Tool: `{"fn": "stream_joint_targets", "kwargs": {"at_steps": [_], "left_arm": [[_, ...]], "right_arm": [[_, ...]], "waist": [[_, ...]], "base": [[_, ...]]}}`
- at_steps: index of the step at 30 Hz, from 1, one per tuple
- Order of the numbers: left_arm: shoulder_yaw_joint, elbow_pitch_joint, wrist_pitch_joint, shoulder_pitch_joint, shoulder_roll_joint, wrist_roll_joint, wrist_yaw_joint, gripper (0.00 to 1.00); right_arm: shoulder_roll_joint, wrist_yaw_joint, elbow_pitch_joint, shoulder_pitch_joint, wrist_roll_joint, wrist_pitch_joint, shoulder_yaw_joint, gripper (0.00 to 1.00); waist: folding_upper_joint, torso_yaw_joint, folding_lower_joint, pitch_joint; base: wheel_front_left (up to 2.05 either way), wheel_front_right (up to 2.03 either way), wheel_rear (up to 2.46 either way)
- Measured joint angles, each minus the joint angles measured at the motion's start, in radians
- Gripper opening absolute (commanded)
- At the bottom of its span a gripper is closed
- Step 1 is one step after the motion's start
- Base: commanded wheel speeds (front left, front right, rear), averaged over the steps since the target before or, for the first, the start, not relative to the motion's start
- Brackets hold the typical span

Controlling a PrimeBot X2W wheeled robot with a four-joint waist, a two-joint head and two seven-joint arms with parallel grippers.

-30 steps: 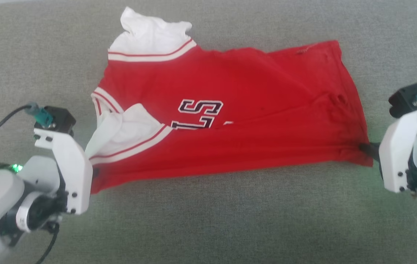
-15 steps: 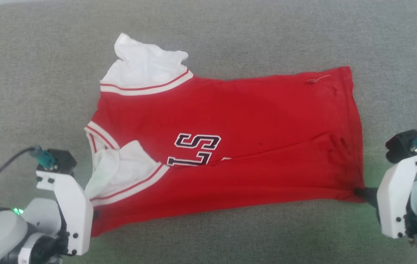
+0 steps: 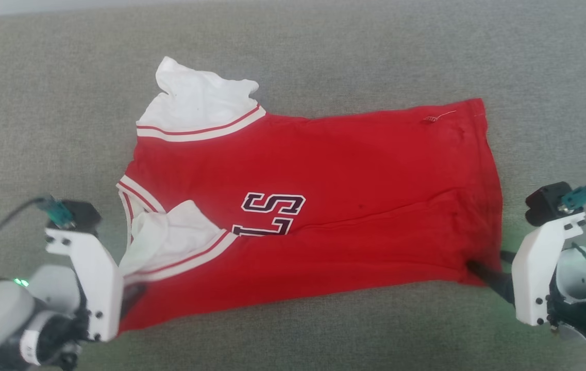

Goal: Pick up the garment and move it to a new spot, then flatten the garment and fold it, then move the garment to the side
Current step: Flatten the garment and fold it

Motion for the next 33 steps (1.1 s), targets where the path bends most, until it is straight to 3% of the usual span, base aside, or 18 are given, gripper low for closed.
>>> {"fn": "stream_joint_targets", "kwargs": {"at_steps": [8,12,16,25,33], "left_arm": [[0.038,-0.114,0.05,-0.074,0.1,0.038,0.039,1.0],[0.061,-0.133,0.071,-0.148,0.13,0.07,0.035,1.0],[0.077,-0.061,0.07,-0.227,0.116,0.112,-0.015,1.0],[0.088,0.23,0.046,-0.424,0.023,0.186,-0.163,1.0],[0.068,0.487,0.077,-0.551,-0.016,0.24,-0.257,1.0]], "right_arm": [[0.001,-0.001,-0.041,-0.006,-0.001,-0.085,-0.017,1.0],[0.006,-0.001,-0.089,-0.038,-0.011,-0.2,-0.018,1.0],[0.026,-0.001,-0.107,-0.067,-0.025,-0.339,-0.012,1.0],[0.082,-0.001,-0.089,-0.171,-0.143,-0.694,0.039,1.0],[0.116,-0.001,-0.046,-0.206,-0.153,-0.763,0.096,1.0]], "waist": [[0.0,-0.031,0.0,-0.021],[0.0,-0.063,0.0,-0.023],[0.0,-0.106,0.0,-0.019],[0.0,-0.229,0.0,0.016],[0.0,-0.316,0.0001,0.083]], "base": [[0.0,0.0,0.0],[0.0,0.0,0.0],[0.0,0.0,0.0],[0.0,0.0,0.0],[0.0,0.0,0.0]]}}
